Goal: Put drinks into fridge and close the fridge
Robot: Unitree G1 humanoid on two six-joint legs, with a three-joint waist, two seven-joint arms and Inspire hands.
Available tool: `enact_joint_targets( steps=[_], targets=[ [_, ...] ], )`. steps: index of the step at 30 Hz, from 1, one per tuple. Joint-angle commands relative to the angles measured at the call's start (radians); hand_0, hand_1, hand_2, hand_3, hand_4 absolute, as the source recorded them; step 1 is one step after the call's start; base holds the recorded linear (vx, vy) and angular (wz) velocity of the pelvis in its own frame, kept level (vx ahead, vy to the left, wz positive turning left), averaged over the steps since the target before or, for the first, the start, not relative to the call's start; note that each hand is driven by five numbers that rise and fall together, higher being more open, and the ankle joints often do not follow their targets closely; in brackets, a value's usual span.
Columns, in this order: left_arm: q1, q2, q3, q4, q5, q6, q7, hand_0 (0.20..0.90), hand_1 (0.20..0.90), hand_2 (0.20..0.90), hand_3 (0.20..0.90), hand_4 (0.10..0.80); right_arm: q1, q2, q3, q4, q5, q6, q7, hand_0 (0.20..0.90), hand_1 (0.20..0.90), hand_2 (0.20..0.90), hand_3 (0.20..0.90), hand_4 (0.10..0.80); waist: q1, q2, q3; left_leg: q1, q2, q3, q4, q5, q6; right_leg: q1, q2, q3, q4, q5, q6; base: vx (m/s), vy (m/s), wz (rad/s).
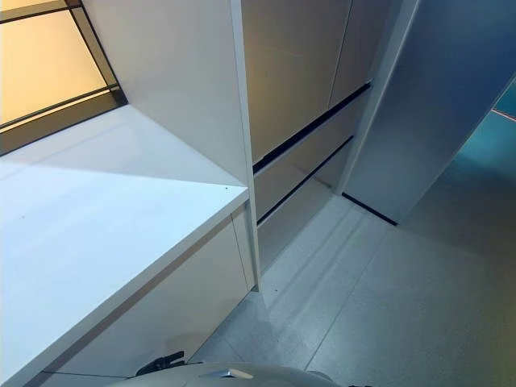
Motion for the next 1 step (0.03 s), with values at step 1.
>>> enact_joint_targets(
  steps=[1],
  targets=[
    [-0.056, -0.013, -0.017, 0.030, 0.020, -0.012, 0.020, 0.900, 0.900, 0.900, 0.900, 0.800, -0.062, 0.023, 0.037, 0.014, 0.001, 0.013, 0.028, 0.900, 0.900, 0.900, 0.900, 0.800, 0.019, 0.008, 0.023, -0.013, -0.040, 0.013, 0.033, -0.109, 0.039, -0.054, 0.024, 0.010, 0.046, 0.004, 0.032, 0.000, 0.000, 0.00]
  ],
)
